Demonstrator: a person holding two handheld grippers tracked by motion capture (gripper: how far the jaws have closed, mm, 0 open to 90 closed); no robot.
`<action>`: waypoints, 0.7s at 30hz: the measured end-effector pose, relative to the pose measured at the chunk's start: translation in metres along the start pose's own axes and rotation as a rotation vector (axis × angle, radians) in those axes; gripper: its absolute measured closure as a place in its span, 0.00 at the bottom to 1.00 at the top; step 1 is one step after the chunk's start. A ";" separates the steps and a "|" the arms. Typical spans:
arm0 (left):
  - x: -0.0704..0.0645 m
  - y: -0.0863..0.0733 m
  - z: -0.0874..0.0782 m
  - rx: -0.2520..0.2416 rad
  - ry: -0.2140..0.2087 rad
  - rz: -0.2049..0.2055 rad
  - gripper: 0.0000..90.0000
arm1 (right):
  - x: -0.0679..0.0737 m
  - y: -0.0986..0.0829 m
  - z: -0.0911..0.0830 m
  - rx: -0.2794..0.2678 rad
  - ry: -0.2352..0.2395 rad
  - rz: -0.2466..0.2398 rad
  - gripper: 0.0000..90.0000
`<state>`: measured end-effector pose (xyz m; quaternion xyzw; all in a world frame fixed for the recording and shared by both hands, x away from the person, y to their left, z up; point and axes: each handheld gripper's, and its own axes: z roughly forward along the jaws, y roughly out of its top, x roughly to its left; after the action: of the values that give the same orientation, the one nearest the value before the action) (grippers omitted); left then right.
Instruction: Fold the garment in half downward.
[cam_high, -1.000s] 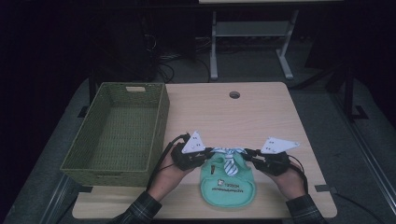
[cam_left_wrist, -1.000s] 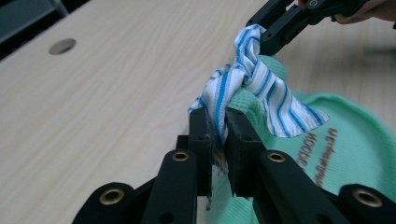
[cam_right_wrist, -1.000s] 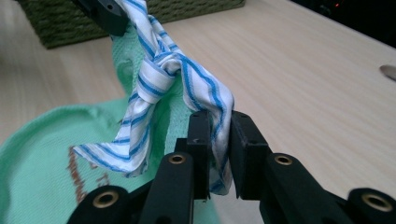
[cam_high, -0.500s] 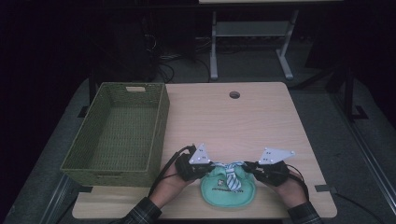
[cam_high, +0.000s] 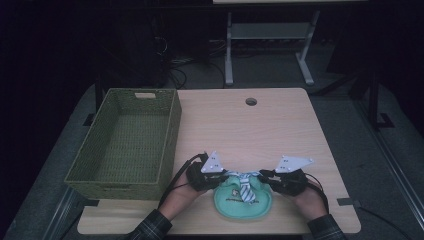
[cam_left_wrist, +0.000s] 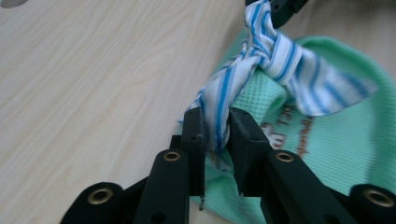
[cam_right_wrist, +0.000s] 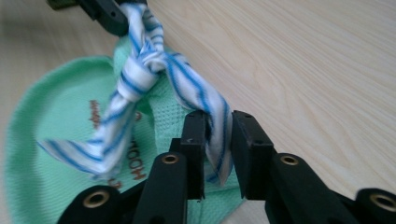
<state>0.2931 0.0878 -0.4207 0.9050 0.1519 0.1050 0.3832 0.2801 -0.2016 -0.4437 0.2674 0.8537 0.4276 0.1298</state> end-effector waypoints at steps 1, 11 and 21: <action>-0.001 0.001 -0.002 -0.009 -0.014 -0.011 0.83 | 0.000 0.000 -0.003 -0.006 0.012 0.005 0.81; -0.016 -0.001 -0.009 -0.029 -0.125 -0.048 0.80 | 0.012 -0.002 -0.013 -0.025 0.095 0.016 0.85; -0.017 0.002 -0.029 -0.063 -0.118 -0.042 0.83 | 0.011 -0.001 -0.031 -0.067 0.122 0.047 0.78</action>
<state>0.2690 0.0997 -0.4008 0.8938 0.1446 0.0479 0.4218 0.2564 -0.2164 -0.4261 0.2562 0.8388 0.4742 0.0763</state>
